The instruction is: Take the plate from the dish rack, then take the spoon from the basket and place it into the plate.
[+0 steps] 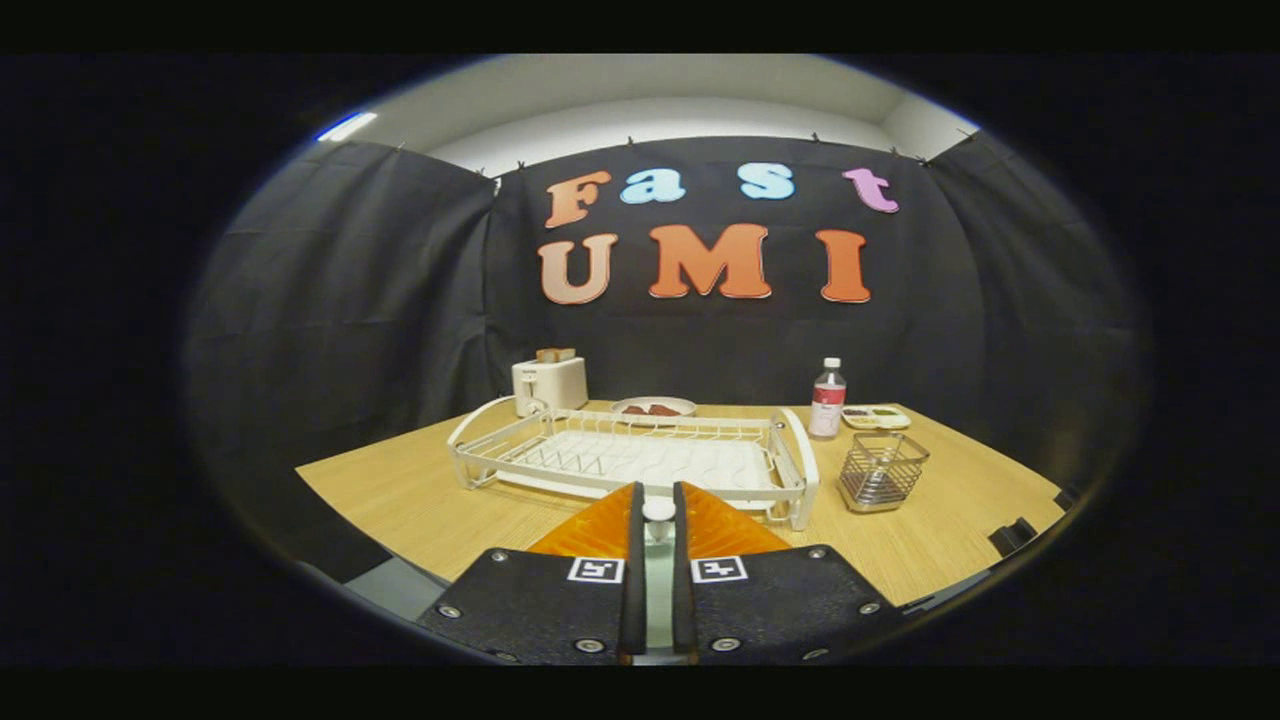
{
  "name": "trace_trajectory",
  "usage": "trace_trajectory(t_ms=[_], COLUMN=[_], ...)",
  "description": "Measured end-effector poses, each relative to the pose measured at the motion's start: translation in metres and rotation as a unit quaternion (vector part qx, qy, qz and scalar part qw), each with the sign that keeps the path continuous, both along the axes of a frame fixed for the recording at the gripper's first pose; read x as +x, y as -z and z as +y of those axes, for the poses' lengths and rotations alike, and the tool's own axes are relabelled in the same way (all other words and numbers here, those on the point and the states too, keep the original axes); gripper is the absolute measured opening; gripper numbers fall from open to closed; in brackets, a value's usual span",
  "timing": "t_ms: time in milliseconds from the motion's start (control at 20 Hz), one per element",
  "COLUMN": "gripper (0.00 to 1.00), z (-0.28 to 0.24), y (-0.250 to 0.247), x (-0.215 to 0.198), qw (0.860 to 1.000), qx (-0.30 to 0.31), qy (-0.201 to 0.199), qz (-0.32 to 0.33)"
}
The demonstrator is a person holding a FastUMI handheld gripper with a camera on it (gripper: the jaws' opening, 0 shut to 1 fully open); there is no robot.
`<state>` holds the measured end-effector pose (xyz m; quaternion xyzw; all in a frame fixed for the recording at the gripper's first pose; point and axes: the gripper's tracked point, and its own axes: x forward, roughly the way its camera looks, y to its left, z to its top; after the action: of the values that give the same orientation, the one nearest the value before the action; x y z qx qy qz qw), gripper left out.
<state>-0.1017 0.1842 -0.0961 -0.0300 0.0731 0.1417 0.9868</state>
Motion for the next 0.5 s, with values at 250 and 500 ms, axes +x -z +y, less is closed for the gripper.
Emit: trace_trajectory(t_ms=[250,500], gripper=[0.14,0.38], z=[0.004,-0.016], y=[0.012,0.027], x=[0.005,0.013], qw=[1.0,0.998], qx=[0.002,-0.012], qy=[-0.007,0.023], qz=[0.025,0.048])
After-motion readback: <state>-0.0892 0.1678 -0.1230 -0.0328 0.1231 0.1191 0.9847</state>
